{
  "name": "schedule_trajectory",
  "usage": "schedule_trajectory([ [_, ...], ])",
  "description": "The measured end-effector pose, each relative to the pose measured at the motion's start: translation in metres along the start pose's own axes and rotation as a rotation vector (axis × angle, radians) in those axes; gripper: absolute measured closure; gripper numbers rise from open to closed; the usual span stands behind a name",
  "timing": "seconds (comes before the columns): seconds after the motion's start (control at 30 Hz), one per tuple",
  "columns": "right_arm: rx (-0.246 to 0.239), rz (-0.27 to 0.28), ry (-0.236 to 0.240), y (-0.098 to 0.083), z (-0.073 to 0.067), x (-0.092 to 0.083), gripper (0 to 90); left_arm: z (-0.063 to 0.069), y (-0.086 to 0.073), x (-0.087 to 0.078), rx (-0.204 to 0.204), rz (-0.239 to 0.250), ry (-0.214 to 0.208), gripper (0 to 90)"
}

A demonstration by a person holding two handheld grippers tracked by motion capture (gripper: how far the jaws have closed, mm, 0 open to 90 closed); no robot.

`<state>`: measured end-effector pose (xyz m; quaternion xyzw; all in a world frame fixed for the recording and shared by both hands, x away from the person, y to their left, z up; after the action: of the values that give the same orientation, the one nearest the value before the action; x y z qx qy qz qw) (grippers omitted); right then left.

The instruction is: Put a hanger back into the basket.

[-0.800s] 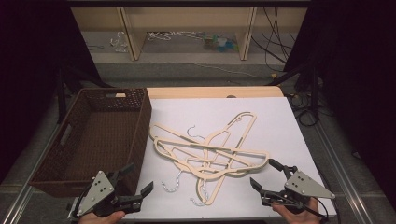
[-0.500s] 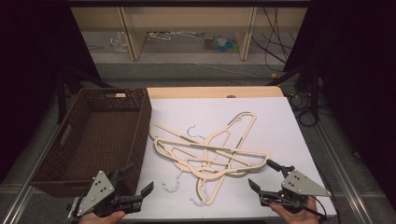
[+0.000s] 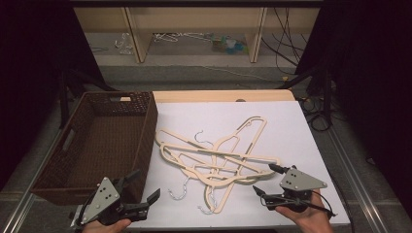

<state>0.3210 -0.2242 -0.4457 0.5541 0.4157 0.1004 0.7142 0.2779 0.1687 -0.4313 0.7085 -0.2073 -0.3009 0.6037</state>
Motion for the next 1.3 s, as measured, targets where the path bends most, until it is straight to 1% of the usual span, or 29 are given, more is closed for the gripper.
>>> schedule_trajectory([
  [0.07,-0.007,-0.025,0.013,0.002,0.002,0.004,20.2,0.0,0.0,0.001,-0.001,0.007,-0.003,15.7],
  [0.1,-0.012,-0.03,0.017,0.004,0.003,0.007,20.8,0.0,0.0,0.0,0.002,-0.004,0.001,15.7],
  [0.13,-0.014,-0.046,0.026,0.005,0.003,0.009,21.2,0.0,0.0,0.0,0.001,-0.002,0.0,15.7],
  [0.2,-0.033,-0.086,0.044,0.007,0.004,0.013,21.7,0.0,0.0,0.0,0.0,-0.002,0.0,15.7],
  [0.23,-0.044,-0.093,0.044,0.008,0.004,0.017,21.9,0.0,0.0,0.0,0.0,-0.002,0.0,15.7],
  [0.37,-0.068,-0.155,0.072,0.011,0.004,0.027,23.2,0.0,0.0,0.0,0.002,-0.001,-0.001,15.7],
  [0.4,-0.073,-0.169,0.081,0.011,0.004,0.03,23.3,0.0,0.0,0.001,-0.001,0.007,-0.005,15.7],
  [0.43,-0.076,-0.19,0.09,0.011,0.003,0.032,23.6,0.0,0.0,0.0,0.002,-0.002,0.0,15.7],
  [0.47,-0.09,-0.204,0.098,0.011,0.004,0.034,24.2,0.0,0.0,0.0,0.002,-0.002,-0.001,15.7],
  [0.53,-0.102,-0.244,0.111,0.01,0.003,0.039,24.5,0.0,0.0,0.0,0.0,-0.001,-0.001,15.7],
  [0.57,-0.115,-0.263,0.114,0.008,0.003,0.042,24.8,0.0,0.0,0.001,-0.002,0.008,-0.004,15.7],
  [0.7,-0.144,-0.33,0.136,0.002,0.0,0.054,25.9,0.0,0.0,0.001,0.003,0.004,-0.004,15.7],
  [0.77,-0.145,-0.352,0.15,-0.001,0.0,0.061,26.1,0.0,0.0,0.0,0.004,0.0,-0.003,15.7],
  [0.83,-0.132,-0.386,0.166,-0.003,0.0,0.066,27.0,0.0,0.0,0.001,0.004,0.001,-0.003,15.7],
  [0.87,-0.138,-0.39,0.171,-0.003,0.002,0.069,27.1,0.0,0.0,0.001,0.004,0.0,-0.004,15.7],
  [0.93,-0.126,-0.411,0.18,-0.005,0.004,0.075,27.8,0.0,0.0,0.001,0.004,0.001,-0.004,15.7],
  [0.97,-0.13,-0.414,0.192,-0.005,0.005,0.078,27.9,0.0,0.0,0.001,0.004,0.001,-0.003,15.7],
  [1.03,-0.126,-0.437,0.206,-0.007,0.007,0.084,28.0,0.0,0.0,0.001,0.004,0.001,-0.003,15.7],
  [1.1,-0.131,-0.454,0.212,-0.009,0.008,0.089,28.4,0.0,0.0,0.001,0.0,0.012,-0.007,15.7],
  [1.17,-0.13,-0.476,0.218,-0.012,0.009,0.093,29.2,0.0,0.0,0.001,0.0,0.011,-0.006,15.7],
  [1.2,-0.132,-0.475,0.222,-0.012,0.01,0.094,29.6,0.0,0.0,0.001,0.0,0.011,-0.006,15.7],
  [1.23,-0.133,-0.481,0.226,-0.013,0.01,0.095,30.3,0.0,0.0,0.0,0.002,0.001,-0.003,15.7],
  [1.3,-0.132,-0.486,0.231,-0.014,0.011,0.096,31.4,0.0,0.0,0.001,0.003,0.003,-0.004,15.7],
])
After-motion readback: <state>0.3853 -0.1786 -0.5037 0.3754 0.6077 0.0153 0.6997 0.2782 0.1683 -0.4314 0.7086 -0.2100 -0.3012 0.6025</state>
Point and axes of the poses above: each handheld gripper's, and its own axes: x roughly forward along the jaws, y roughly out of its top, z roughly to its right, the point moved 5 cm from there along x, roughly forward along the jaws, and after that the axes turned 9 degrees about x, right-handed, at the moved point
